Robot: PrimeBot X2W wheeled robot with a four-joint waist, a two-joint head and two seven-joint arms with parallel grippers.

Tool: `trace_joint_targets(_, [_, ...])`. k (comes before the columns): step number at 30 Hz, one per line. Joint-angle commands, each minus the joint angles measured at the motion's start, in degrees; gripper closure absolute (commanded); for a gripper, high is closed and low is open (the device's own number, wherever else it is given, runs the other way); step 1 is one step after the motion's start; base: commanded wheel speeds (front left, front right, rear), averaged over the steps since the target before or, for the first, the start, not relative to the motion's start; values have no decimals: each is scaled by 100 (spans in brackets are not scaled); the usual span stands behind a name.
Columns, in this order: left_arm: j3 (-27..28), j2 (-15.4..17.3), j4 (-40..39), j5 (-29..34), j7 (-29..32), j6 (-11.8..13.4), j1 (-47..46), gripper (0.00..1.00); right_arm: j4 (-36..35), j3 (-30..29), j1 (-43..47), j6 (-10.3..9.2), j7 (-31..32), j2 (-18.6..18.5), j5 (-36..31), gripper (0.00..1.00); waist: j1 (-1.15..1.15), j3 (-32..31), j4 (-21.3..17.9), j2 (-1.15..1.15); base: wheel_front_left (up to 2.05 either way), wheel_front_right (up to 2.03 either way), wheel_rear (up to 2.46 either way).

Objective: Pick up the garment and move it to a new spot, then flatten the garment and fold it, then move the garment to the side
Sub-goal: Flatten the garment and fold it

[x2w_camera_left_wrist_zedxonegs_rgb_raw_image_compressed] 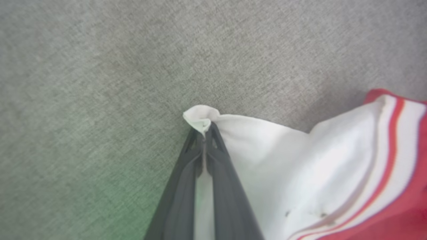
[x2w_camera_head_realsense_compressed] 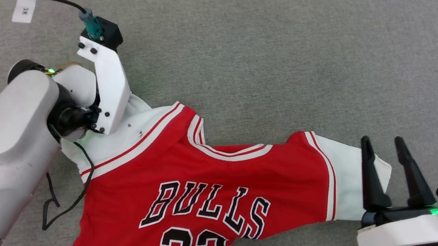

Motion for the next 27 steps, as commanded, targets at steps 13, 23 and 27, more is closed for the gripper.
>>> trace_joint_targets(13, [-76, -58, -611, 336, -1376, -3, 198, 100, 880, -1408, -272, -3, 2418, -754, 881, 0, 0, -427, 823, 0, 0, 0, 0])
trace_joint_targets(23, [-126, -2, -1393, 421, -1527, 91, 328, 100, 1455, -1714, -482, -3, 4209, -970, 1017, 0, 0, -320, 1226, 0, 0, 0, 0])
trace_joint_targets(27, [-148, 12, -1577, 423, -1550, 134, 376, 100, 1767, -1683, -541, -4, 4817, -848, 1065, 0, 0, -220, 1306, 0, 0, 0, 0])
